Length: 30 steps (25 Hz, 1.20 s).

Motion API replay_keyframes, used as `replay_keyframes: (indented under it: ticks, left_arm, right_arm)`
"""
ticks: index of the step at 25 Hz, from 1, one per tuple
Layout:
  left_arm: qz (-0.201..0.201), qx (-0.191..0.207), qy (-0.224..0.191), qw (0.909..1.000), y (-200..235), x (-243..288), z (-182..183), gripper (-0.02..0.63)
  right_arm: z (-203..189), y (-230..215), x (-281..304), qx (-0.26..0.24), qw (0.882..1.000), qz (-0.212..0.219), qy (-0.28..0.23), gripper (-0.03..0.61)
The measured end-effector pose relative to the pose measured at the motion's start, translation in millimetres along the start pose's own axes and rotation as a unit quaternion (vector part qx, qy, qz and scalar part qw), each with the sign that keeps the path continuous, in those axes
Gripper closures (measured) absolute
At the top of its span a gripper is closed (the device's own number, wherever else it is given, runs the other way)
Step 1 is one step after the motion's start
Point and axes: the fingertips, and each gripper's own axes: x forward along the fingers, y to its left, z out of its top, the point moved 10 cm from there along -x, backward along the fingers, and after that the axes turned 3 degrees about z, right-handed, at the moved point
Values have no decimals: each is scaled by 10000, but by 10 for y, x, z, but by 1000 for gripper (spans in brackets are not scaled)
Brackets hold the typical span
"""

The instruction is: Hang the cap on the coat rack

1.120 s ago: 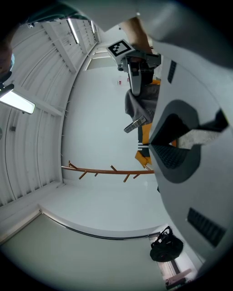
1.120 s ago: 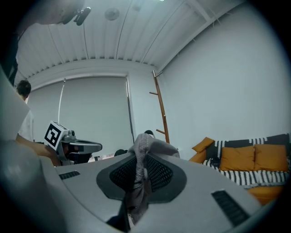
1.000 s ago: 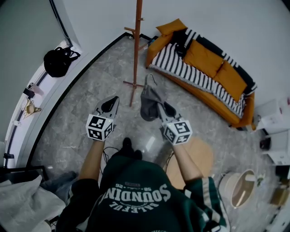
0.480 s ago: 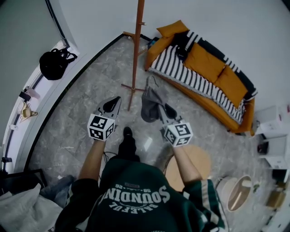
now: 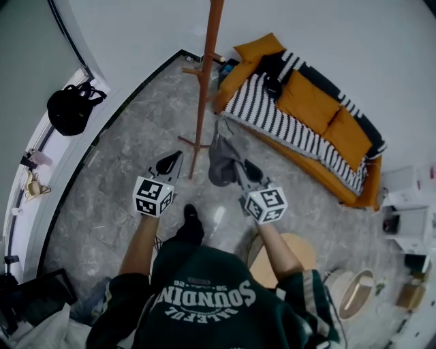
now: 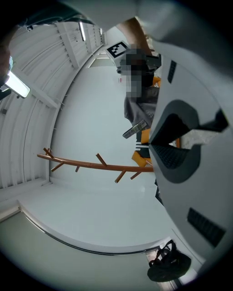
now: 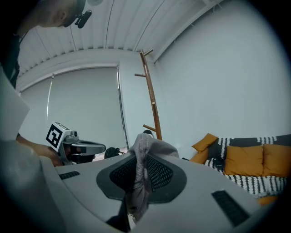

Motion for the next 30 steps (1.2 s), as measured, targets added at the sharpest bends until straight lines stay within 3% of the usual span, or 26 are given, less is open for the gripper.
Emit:
replay_keyframes:
  ticks: [7, 16, 30]
  left_arm:
    - [-179, 22, -56, 9998, 496, 489, 185, 615]
    - [-436, 100, -121, 9989, 555, 967, 416, 615]
    - [197, -79, 15, 9998, 313, 1509, 556, 615]
  right_arm:
    - [302, -187, 512, -121, 9998, -152, 111, 532]
    - [448, -443, 700, -155, 9997, -202, 17, 532]
    - [458, -1217, 958, -152, 9982, 568, 125, 532]
